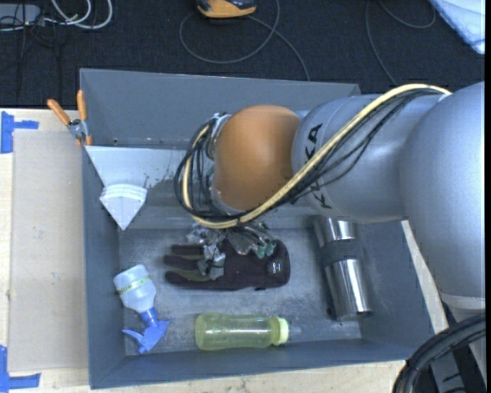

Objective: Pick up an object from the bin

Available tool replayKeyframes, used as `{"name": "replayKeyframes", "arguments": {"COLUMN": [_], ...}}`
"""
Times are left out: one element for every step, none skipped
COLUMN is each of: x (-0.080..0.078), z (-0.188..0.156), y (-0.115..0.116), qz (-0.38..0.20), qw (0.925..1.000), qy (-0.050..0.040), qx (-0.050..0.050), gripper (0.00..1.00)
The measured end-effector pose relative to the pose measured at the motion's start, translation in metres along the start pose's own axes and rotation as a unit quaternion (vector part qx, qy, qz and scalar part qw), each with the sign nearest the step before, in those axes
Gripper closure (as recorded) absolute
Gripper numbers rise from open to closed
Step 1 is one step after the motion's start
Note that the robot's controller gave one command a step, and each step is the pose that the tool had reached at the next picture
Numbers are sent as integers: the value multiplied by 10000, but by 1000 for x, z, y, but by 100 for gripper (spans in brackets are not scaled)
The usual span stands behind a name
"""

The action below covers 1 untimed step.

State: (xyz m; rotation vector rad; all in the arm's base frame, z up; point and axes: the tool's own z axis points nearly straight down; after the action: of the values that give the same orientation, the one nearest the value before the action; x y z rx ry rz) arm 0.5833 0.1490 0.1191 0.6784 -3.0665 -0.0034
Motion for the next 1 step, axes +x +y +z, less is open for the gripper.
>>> {"name": "replayKeyframes", "arguments": {"x": [-13], "z": [-17], "y": [4], "qz": [-34], "qw": [9999], "qy": [-104], "qx": [18], "gripper": [100]}}
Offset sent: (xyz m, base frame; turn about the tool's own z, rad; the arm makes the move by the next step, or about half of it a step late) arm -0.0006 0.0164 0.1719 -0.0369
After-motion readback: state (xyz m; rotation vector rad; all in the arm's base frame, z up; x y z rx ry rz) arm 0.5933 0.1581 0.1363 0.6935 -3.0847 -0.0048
